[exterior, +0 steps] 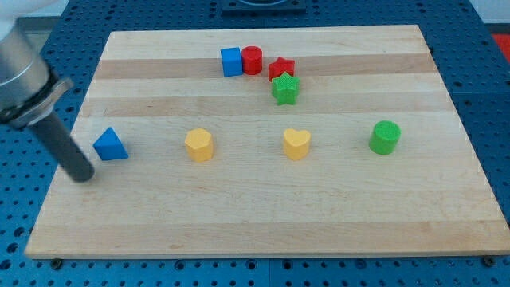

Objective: Push the blue triangle to the bottom left of the blue cube

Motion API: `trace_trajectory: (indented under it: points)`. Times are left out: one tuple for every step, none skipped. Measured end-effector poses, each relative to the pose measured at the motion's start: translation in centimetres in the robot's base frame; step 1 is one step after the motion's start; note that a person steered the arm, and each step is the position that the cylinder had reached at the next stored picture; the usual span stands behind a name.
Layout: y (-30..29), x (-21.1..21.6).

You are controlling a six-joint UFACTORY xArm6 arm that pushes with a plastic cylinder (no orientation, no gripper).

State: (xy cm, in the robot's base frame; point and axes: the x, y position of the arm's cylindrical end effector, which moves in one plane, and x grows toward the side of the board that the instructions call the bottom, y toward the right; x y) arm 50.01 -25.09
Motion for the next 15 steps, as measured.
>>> trace_trajectory:
  points:
    - [0.0,-4.4]
    - [0.0,-5.9]
    - [-1.1,-5.9]
    - [-3.2,-3.7]
    - [-2.5,-2.7]
    - [-0.1,-7.5]
    - [0.8,-11.4]
    - [-3.1,-8.2]
    - [-3.6,-4.2]
    - [-0.5,-4.3]
    - [1.7,-7.8]
    - [0.7,-5.6]
    - [1.2,-3.2]
    - [3.0,-5.8]
    - [3.0,-11.1]
